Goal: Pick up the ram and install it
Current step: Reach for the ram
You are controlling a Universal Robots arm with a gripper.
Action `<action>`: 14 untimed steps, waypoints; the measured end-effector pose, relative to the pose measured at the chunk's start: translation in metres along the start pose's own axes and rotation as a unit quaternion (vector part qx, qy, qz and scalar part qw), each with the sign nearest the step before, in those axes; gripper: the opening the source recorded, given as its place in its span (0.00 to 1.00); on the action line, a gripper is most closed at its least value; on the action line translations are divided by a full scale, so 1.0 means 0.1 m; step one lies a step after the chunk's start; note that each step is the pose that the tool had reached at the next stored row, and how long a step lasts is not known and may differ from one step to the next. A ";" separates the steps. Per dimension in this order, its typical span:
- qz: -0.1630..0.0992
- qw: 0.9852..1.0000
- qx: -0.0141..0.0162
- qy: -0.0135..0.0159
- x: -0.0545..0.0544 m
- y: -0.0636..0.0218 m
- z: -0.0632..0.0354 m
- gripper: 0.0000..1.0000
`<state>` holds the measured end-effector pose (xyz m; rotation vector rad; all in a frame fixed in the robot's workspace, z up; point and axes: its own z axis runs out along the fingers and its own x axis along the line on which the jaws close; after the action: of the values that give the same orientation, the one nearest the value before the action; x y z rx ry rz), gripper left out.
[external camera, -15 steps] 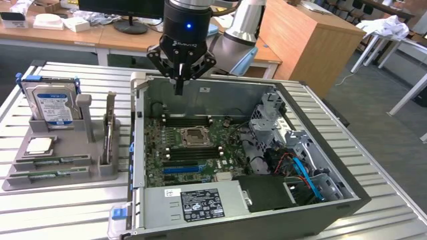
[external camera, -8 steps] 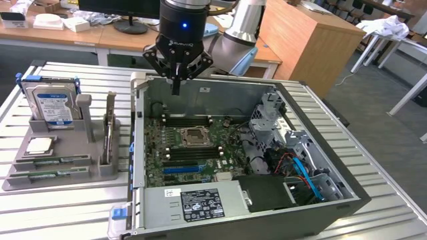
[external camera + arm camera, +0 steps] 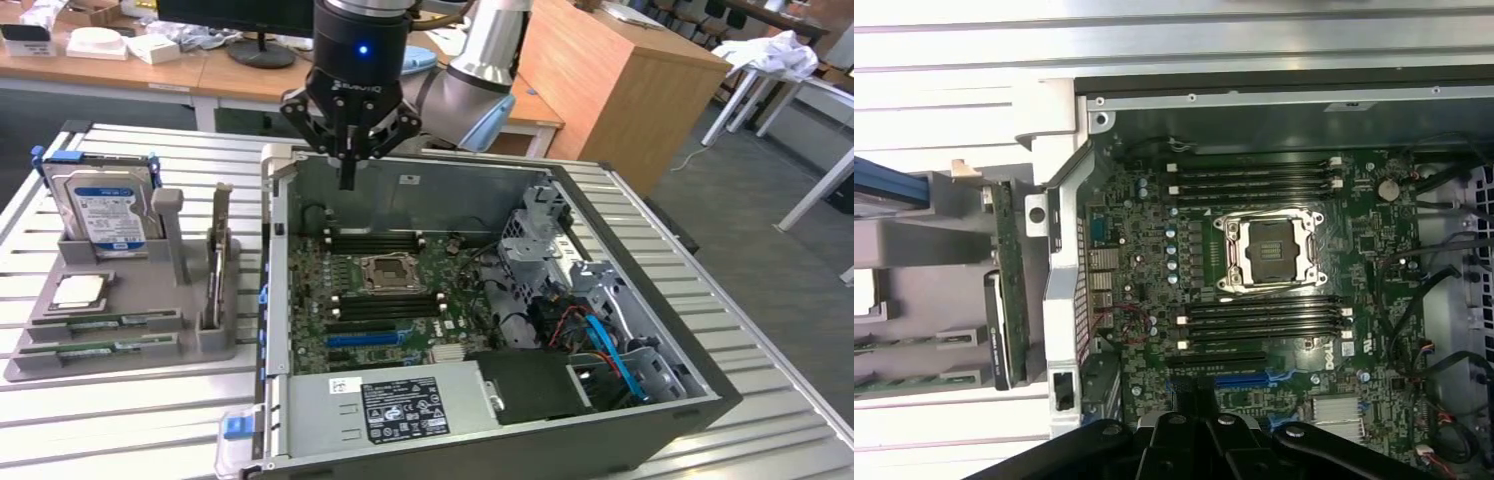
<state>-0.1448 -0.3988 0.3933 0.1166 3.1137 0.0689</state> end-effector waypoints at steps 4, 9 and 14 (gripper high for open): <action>0.000 1.000 0.000 0.000 0.02 -0.002 -0.001 0.10; 0.000 1.000 0.000 0.000 0.05 -0.004 -0.001 0.10; 0.000 1.000 0.000 0.000 0.07 -0.005 -0.002 0.10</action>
<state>-0.1518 -0.3989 0.3933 0.1165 3.1137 0.0687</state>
